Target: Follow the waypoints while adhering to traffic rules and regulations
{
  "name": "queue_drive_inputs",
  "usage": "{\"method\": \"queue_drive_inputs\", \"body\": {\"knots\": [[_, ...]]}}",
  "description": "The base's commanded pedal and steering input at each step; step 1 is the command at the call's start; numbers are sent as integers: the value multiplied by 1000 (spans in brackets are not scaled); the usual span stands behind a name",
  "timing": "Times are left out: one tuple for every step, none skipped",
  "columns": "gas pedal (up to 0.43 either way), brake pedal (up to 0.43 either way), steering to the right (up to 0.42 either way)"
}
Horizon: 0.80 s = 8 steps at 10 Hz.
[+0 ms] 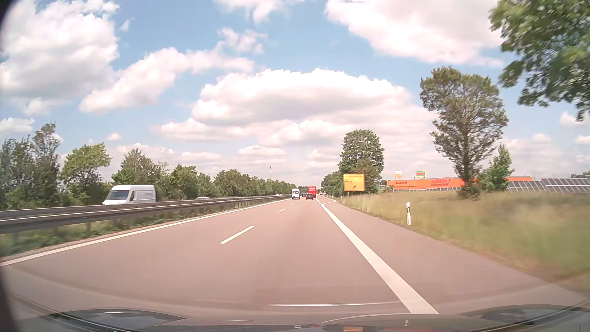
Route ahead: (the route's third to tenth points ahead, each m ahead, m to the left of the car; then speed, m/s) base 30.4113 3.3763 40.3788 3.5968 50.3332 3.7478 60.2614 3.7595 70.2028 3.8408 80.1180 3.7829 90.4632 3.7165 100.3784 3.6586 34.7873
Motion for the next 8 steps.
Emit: {"method": "queue_drive_inputs", "body": {"knots": [[240, 12, 1], [240, 12, 1], [240, 12, 2], [240, 12, 2], [240, 12, 2], [240, 12, 2], [240, 12, 3], [240, 12, 3]]}}
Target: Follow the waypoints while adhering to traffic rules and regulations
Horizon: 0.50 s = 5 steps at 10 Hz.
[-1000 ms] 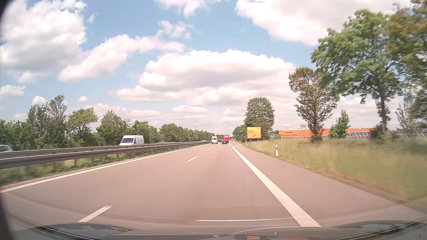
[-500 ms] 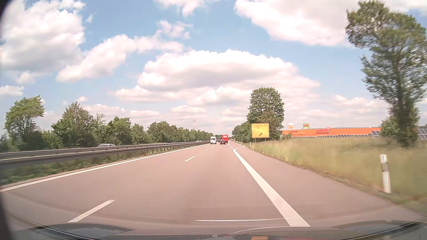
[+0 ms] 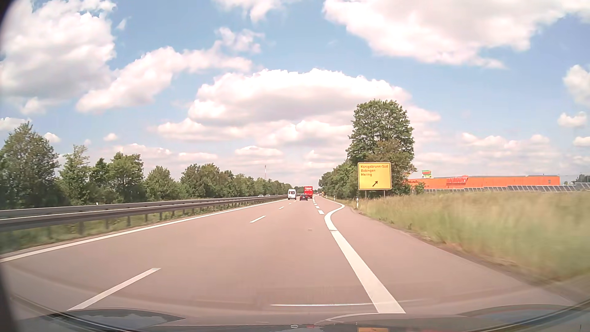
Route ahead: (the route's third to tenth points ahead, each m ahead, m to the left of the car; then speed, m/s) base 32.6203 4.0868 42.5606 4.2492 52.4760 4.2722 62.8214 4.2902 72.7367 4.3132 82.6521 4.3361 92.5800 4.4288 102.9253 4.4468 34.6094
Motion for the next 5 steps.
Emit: {"method": "queue_drive_inputs", "body": {"knots": [[240, 12, 2], [240, 12, 3], [240, 12, 2], [240, 12, 2], [240, 12, 2]]}}
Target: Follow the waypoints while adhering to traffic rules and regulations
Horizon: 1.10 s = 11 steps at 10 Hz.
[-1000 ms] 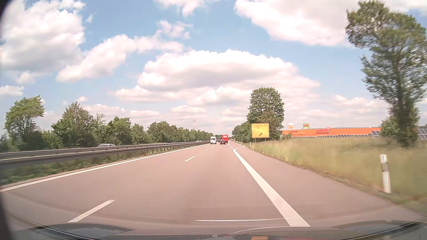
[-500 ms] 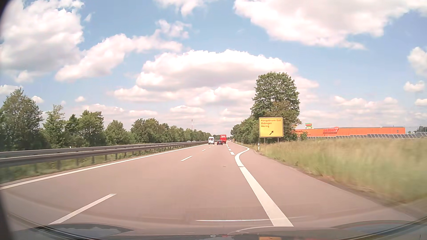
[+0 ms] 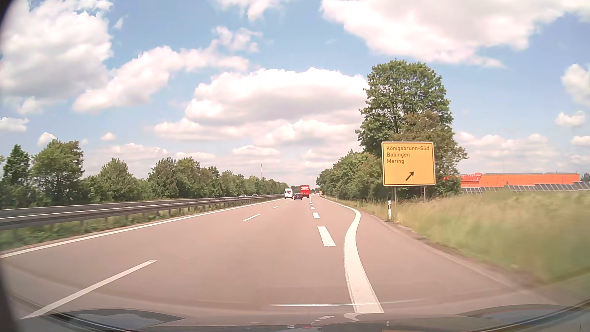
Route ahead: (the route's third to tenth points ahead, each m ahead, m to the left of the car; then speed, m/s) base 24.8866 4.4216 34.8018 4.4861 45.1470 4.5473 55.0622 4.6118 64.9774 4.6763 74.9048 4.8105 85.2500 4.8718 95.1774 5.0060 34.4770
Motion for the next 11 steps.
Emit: {"method": "queue_drive_inputs", "body": {"knots": [[240, 12, 1], [220, 12, 1], [150, 12, 1], [87, 12, 1], [0, 12, 1], [0, 6, 1], [0, 12, 1], [0, 12, 0], [0, 12, -1], [0, 12, -2], [0, 12, -2]]}}
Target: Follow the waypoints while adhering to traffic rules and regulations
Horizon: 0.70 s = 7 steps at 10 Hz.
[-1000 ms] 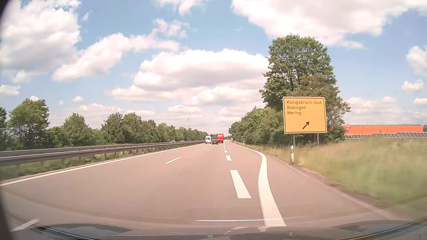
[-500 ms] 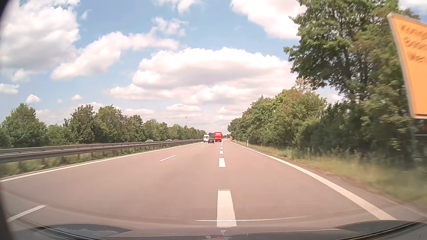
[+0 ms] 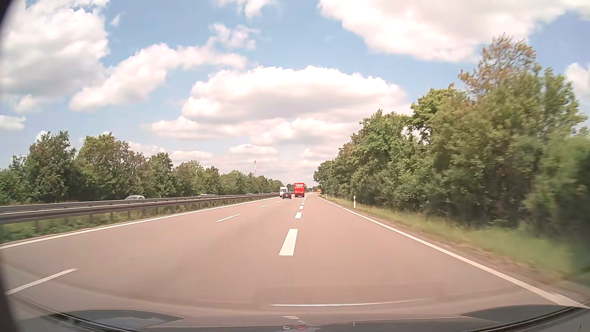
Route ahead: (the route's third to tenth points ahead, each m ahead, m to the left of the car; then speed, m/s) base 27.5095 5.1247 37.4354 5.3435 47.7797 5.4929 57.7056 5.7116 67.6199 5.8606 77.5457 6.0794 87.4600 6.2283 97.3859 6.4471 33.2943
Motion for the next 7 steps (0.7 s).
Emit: {"method": "queue_drive_inputs", "body": {"knots": [[0, 6, -2], [0, 24, -2], [0, 24, -2], [0, 73, -2], [0, 122, -3], [0, 159, -4], [0, 189, -6]]}}
